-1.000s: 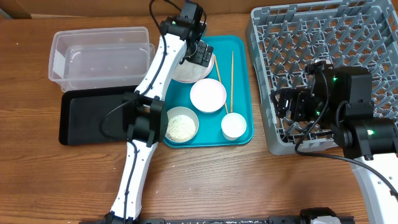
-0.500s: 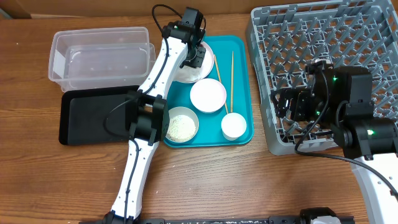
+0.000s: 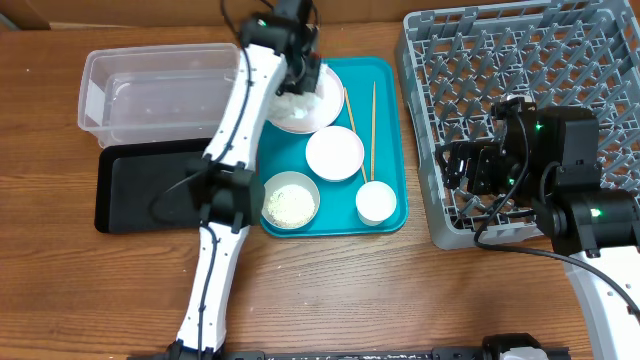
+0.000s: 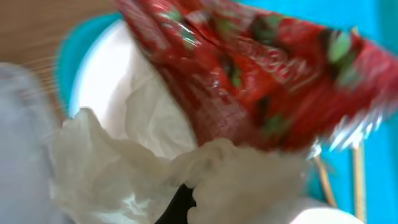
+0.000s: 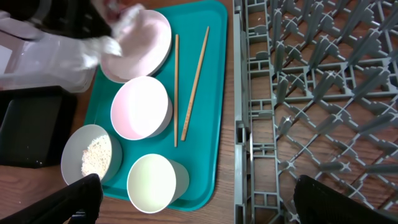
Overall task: Sort waste into correct bins and load items into the dishwasher
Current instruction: 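Carry the tissue with the left gripper into the clear plastic bin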
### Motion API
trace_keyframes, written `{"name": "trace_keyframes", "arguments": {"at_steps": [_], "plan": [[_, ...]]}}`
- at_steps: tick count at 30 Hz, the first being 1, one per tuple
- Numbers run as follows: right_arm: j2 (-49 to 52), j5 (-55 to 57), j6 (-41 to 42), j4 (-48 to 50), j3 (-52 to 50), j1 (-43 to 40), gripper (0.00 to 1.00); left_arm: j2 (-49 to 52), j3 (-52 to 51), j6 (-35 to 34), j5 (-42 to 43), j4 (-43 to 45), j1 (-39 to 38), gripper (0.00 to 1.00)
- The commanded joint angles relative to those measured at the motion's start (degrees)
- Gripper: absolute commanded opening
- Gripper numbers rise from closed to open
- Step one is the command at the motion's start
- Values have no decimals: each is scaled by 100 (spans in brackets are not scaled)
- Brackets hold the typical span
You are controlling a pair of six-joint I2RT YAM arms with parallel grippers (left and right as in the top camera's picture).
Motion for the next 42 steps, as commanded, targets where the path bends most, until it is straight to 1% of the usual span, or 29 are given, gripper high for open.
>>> {"name": "trace_keyframes", "arguments": {"at_steps": [1,4,10,14,18,19,20,21,22,23,24,25,30,33,36,38,40,42], "plan": [[-4,-44,22,35,142,17,100,-732,396,-367,136,-315,341,4],[-4,-44,22,35,142,17,100,-907,396,-472,131,-616,675,4],[-4,-44,24,42,142,17,100,-870,330,-719,-4,-964,1403,4],[-4,-46,24,35,142,17,100,-730,256,-713,-166,-1056,1764,4],[-4,-46,26,35,142,17,100,-470,249,-610,-164,-1093,1906,5],[-4,-46,44,35,142,17,100,-387,249,-562,-168,-1095,1915,14],[-4,-48,44,33,142,17,100,-313,249,-533,-168,-1093,1915,29],[-4,-50,44,33,142,17,100,-247,249,-514,-168,-1088,1912,51],[-4,-48,44,31,142,17,100,-173,249,-503,-168,-1084,1912,67],[-4,-48,44,28,142,17,100,-114,249,-496,-168,-1080,1912,80],[-4,-48,44,28,142,17,100,-87,249,-496,-166,-1082,1912,89],[-4,-48,42,28,142,17,100,-76,251,-498,-162,-1075,1912,93],[-4,-48,44,55,142,17,100,-275,481,-496,-85,-1067,1897,93],[-4,-48,44,83,142,17,100,-470,728,-446,203,-975,1823,93],[-4,-50,44,83,142,17,100,-603,881,-44,662,-721,1637,92],[-2,-52,44,85,142,17,100,-616,903,334,970,-546,1421,93],[7,-96,44,98,142,17,100,-584,833,542,898,-391,1156,95],[17,-160,42,101,142,17,100,-544,592,647,647,-142,870,96]]}}
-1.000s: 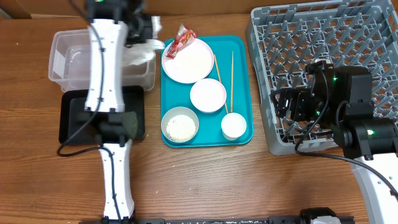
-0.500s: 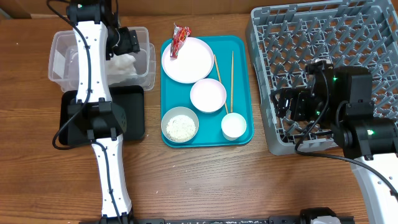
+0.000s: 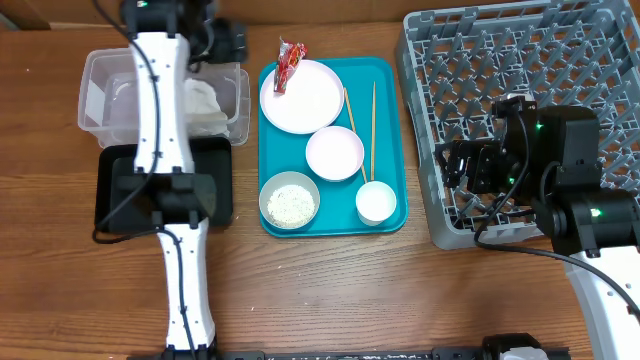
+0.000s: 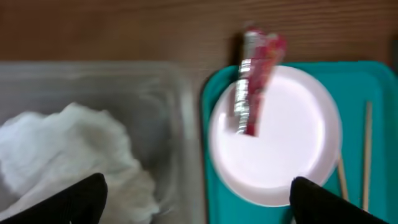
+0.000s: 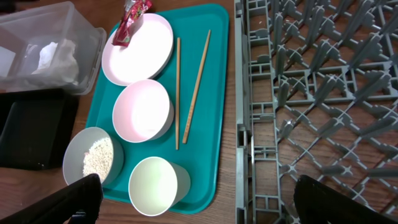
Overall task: Sort waste into correct bins and load items into the dishwasher
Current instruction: 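Carry the tissue with the left gripper into the clear plastic bin, then grasp the red snack wrapper on the plate with the left gripper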
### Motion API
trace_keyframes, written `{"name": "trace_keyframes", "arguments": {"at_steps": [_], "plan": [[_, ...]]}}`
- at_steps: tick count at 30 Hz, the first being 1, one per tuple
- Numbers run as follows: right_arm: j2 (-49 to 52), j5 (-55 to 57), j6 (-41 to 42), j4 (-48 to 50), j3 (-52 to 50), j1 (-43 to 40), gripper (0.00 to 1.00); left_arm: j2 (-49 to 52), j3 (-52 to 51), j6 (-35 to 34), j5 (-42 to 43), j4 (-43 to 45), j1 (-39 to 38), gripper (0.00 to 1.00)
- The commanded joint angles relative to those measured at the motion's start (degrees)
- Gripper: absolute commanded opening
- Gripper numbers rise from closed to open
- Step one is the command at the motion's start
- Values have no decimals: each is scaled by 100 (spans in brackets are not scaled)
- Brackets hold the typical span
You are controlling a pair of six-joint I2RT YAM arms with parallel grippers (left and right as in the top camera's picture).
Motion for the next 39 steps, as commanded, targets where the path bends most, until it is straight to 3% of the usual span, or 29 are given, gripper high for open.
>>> {"name": "trace_keyframes", "arguments": {"at_steps": [1,11,18,22,25,39], "plan": [[24,-136,26,31,142,20,100,-149,-282,520,-42,337,-647,96],[160,-142,26,-11,142,20,100,-92,-1864,0,-1279,1858,-1244,95],[267,-142,26,-101,133,20,100,-87,-2334,28,-1270,2319,-1174,96],[273,-142,26,-101,133,20,100,-83,-2581,385,-1158,2577,-1176,98],[273,-142,26,-118,133,20,100,-81,-2822,654,-979,2691,-1193,95],[273,-142,26,-125,133,20,100,-57,-3648,612,-973,3303,-1193,82]]}}
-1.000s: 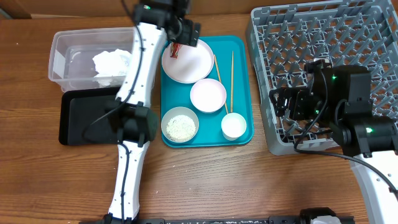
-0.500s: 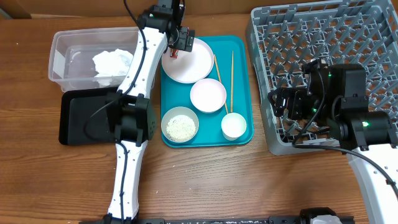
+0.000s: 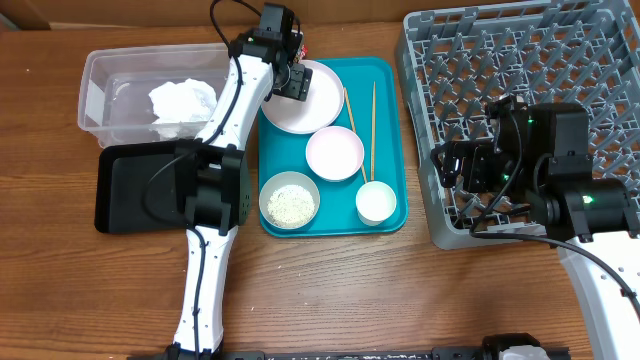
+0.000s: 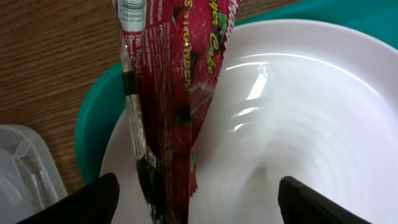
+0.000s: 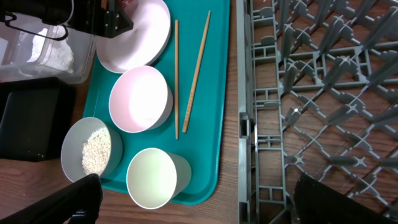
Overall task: Sort waste into correct bins and load items into the dishwasher
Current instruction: 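Grasp the red snack wrapper on the plate with the left gripper, then drop the red wrapper into the clear plastic bin with the left gripper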
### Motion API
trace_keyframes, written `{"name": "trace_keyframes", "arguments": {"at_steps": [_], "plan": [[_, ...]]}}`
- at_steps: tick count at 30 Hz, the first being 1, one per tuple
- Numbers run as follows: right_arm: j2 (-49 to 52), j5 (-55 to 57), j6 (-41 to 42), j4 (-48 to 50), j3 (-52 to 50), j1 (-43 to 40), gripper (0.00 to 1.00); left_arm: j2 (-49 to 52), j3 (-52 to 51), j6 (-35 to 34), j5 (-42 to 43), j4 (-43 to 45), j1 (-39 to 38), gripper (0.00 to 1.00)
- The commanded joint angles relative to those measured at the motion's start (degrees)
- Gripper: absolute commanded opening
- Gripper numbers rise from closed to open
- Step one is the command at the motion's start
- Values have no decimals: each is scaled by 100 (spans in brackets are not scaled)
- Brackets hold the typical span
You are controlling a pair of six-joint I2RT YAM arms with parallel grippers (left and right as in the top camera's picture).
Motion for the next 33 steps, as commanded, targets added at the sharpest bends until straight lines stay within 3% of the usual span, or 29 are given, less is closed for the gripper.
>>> {"name": "trace_keyframes", "arguments": {"at_steps": [1,3,5,8,12,23,33], "plan": [[-2,-50,26,2,133,17,100,2,-179,57,87,170,-17,82],[-2,-50,26,-2,133,17,100,2,-286,-2,92,278,-17,79],[-2,-50,26,-2,133,17,100,7,-350,-66,94,317,-20,69],[-2,-50,26,0,133,17,100,7,-361,-105,92,317,-17,38],[-2,-50,26,4,133,17,100,0,-358,-107,94,313,-24,4],[-2,-50,24,7,133,17,100,-413,402,-562,109,-557,-39,4],[-2,-50,26,2,133,17,100,-1416,1497,-1268,42,-2935,151,4]]}}
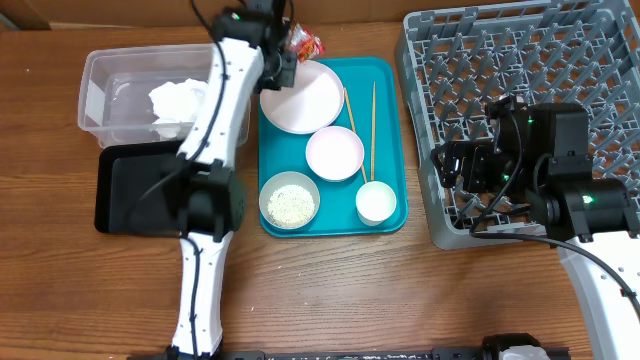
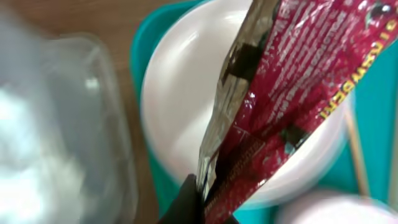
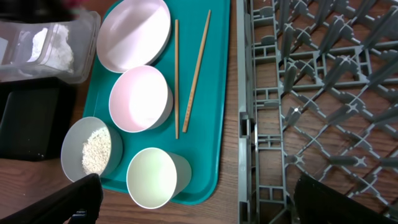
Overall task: Sort waste into correct bins and load items into the dishwasher
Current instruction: 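Drop the red wrapper into the clear plastic bin with the left gripper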
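My left gripper [image 2: 202,200] is shut on a red strawberry snack wrapper [image 2: 292,106], holding it up over the empty white plate [image 1: 300,97] at the back of the teal tray [image 1: 390,120]. The tray also carries a pink bowl [image 1: 334,152], a bowl of rice [image 1: 290,203], a white cup [image 1: 376,202] and two chopsticks [image 1: 372,125]. A crumpled tissue [image 1: 176,101] lies in the clear bin [image 1: 100,80]. Over the left edge of the grey dish rack [image 1: 520,60], my right gripper [image 3: 199,202] hangs open and empty.
A black tray [image 1: 140,195] lies in front of the clear bin, left of the teal tray. The dish rack fills the right side of the table. Bare wooden tabletop [image 1: 350,290] runs along the front.
My left gripper was open just over the wrapper on the plate's back rim; now it is shut on the wrapper, which is off the plate. The right arm has not moved.
First my left gripper was at the plate on a crumpled tissue beside the wrapper. Then the tissue lay in the clear bin with the gripper open above. Then the gripper was back at the plate, open over the wrapper, and now it holds the wrapper.
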### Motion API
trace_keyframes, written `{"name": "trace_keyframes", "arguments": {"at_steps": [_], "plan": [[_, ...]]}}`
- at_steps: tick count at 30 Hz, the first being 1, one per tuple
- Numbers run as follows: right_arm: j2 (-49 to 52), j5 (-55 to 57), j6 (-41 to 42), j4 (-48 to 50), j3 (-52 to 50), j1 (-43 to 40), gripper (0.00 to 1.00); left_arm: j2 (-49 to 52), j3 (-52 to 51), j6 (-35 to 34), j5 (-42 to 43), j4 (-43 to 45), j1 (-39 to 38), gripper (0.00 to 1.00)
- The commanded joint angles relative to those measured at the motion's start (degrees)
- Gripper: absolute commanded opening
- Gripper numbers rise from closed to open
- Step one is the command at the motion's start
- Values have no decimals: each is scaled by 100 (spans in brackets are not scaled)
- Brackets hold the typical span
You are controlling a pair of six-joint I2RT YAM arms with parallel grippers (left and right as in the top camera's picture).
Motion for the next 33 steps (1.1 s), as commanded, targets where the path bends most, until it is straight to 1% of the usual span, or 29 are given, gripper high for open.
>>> {"name": "trace_keyframes", "arguments": {"at_steps": [1,6,9,14,17,21,22,23,26,27,28,29,30,31,33], "plan": [[-2,-52,26,11,133,17,100,-763,269,-437,-57,-549,155,4],[-2,-52,26,13,133,17,100,-942,269,-680,-835,-1373,461,4],[-2,-52,26,13,133,17,100,-896,199,-726,-881,-1690,789,4],[-2,-57,28,17,133,17,100,-885,-90,-874,-656,-1574,1427,4],[-2,-57,28,13,133,17,100,-885,-273,-811,-505,-1353,1775,4],[-2,-57,28,13,133,17,100,-885,-551,-463,-476,-1027,2063,6],[-2,-57,28,13,133,17,100,-885,-614,-348,-431,-964,2103,9],[-2,-57,28,13,133,17,100,-885,-658,-225,-376,-911,2131,14],[-2,-57,28,11,133,17,100,-885,-693,92,-190,-817,2170,42],[-2,-59,31,11,133,17,100,-887,-686,129,-160,-800,2170,55],[-2,-59,28,13,133,17,100,-887,-673,177,-107,-782,2168,77],[-2,-59,28,11,133,17,100,-887,-654,201,-70,-776,2168,90],[-2,-59,28,11,133,17,100,-887,-627,199,-70,-778,2168,98],[-2,-59,28,13,133,17,100,-890,-586,199,-52,-793,2168,100],[-2,-81,28,13,133,17,100,-909,-442,247,160,-866,2168,100]]}}
